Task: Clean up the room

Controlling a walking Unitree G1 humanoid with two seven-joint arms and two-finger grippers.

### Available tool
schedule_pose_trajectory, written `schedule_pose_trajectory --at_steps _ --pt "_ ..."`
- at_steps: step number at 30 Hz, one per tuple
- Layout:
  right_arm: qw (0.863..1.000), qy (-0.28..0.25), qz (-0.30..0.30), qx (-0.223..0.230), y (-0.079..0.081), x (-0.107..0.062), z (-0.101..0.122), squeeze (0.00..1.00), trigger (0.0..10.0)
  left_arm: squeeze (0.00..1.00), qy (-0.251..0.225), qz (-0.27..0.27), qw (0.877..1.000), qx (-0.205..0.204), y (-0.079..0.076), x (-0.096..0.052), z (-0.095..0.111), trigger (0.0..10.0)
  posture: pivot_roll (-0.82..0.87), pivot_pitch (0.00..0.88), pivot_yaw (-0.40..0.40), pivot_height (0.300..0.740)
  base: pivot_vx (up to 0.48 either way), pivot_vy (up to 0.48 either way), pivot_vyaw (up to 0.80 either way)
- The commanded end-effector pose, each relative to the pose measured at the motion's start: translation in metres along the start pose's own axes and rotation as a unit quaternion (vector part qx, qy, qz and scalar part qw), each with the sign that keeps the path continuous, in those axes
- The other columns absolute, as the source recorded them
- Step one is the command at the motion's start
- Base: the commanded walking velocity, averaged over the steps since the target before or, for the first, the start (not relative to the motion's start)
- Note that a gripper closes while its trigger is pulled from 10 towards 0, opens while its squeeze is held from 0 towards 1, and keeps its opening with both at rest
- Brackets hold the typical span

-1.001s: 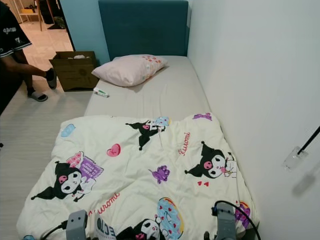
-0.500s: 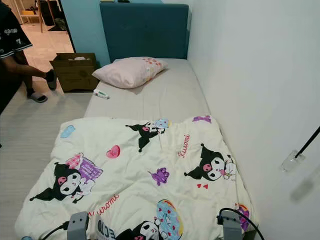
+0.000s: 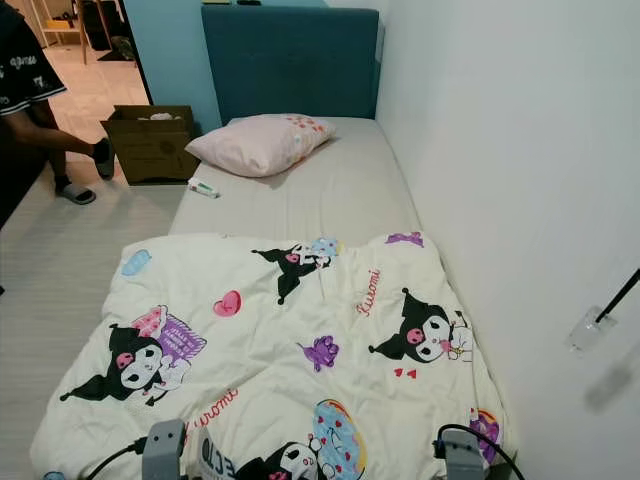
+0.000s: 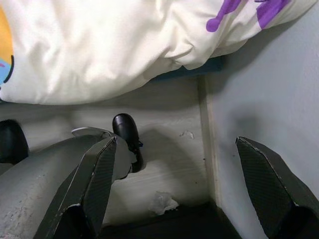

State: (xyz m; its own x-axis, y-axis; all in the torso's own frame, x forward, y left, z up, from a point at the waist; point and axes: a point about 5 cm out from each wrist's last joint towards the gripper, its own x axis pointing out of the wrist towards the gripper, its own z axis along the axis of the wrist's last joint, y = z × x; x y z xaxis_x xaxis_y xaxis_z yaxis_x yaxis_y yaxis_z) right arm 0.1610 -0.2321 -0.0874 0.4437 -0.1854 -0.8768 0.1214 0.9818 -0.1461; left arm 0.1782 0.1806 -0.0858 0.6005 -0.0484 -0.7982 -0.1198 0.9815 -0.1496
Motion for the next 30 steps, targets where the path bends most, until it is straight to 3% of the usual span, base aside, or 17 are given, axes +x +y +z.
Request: schedule_pose_trajectory --at_steps 1,9,30 --pt "1.0 -0.002 -0.002 -0.005 -0.002 0.0 0.003 0.0 10.0 0.0 0.025 0.001 1.0 0.007 0.002 -0.002 -0.013 10.0 0.0 0.0 -0.047 0.74 0.0 0.0 0.0" --pt "1.0 -0.001 -0.007 -0.009 -0.005 0.0 0.002 0.0 10.0 0.0 0.052 0.004 0.999 0.013 0.003 -0.007 -0.032 10.0 0.0 0.0 -0.049 0.74 0.0 0.0 0.0" --pt "1.0 0.003 -0.013 -0.019 -0.01 -0.001 -0.002 0.0 10.0 0.0 0.058 -0.003 0.998 0.036 -0.001 -0.006 -0.031 10.0 -0.02 0.0 -0.043 0.74 0.0 0.0 0.0"
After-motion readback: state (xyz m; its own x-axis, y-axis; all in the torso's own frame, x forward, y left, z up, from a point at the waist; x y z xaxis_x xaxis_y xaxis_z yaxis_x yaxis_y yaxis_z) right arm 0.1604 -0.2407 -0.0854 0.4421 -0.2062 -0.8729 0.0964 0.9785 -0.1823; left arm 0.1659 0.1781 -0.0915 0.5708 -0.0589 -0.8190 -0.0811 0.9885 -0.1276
